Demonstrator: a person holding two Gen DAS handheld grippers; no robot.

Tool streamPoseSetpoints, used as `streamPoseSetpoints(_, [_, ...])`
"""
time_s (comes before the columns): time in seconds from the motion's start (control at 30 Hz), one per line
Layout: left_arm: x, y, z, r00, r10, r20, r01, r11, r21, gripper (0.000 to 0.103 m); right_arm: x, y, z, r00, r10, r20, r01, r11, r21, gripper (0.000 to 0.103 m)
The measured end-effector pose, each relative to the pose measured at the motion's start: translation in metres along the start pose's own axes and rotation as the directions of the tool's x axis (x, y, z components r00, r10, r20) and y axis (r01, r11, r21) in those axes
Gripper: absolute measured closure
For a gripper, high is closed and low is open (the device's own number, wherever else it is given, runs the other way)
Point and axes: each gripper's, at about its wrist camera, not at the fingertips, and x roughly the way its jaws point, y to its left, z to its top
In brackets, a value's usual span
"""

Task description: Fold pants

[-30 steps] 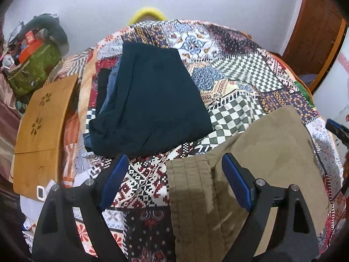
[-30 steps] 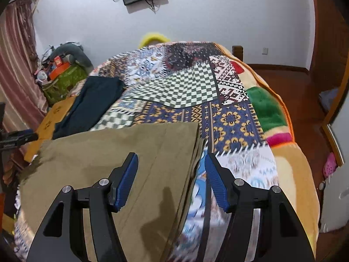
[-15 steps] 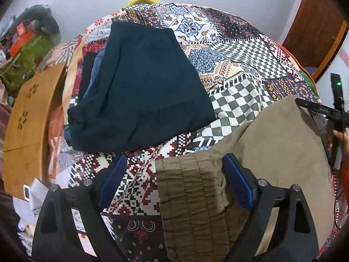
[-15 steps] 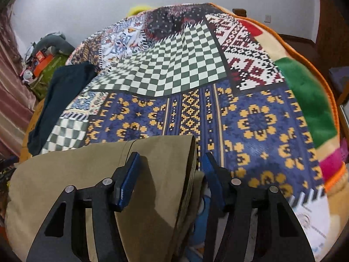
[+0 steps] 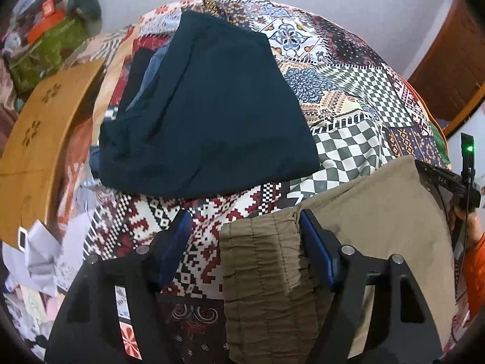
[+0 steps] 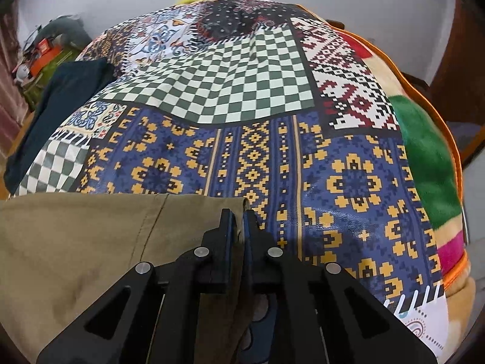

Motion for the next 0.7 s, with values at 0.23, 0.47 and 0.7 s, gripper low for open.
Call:
streamPoseSetpoints(0.23, [-0.018, -0.001, -0.001, 1.0, -0.007, 0.01, 0.007, 1.0, 0.009, 0.029, -0.02, 0.005, 0.005, 0.999, -0.044, -0.008, 0.044, 0.999, -0.008, 0.094])
streamPoseSetpoints(0.47, [-0.07, -0.018, 0.001, 0.991, 0.034, 0.127, -0.046, 0.994, 0.097, 0.029, -0.106, 0.031, -0.001, 0.989, 0.073, 0.128, -0.066, 0.996, -0.062, 0.089])
streamPoseSetpoints(0.7, [-0.107, -0.04, 0.006, 0.979, -0.048, 0.198, 0.02, 0.99, 0.138, 0.015, -0.157, 0.09, -0.012, 0.958, 0.224, 0.182, -0.196, 0.968, -0.16, 0.051])
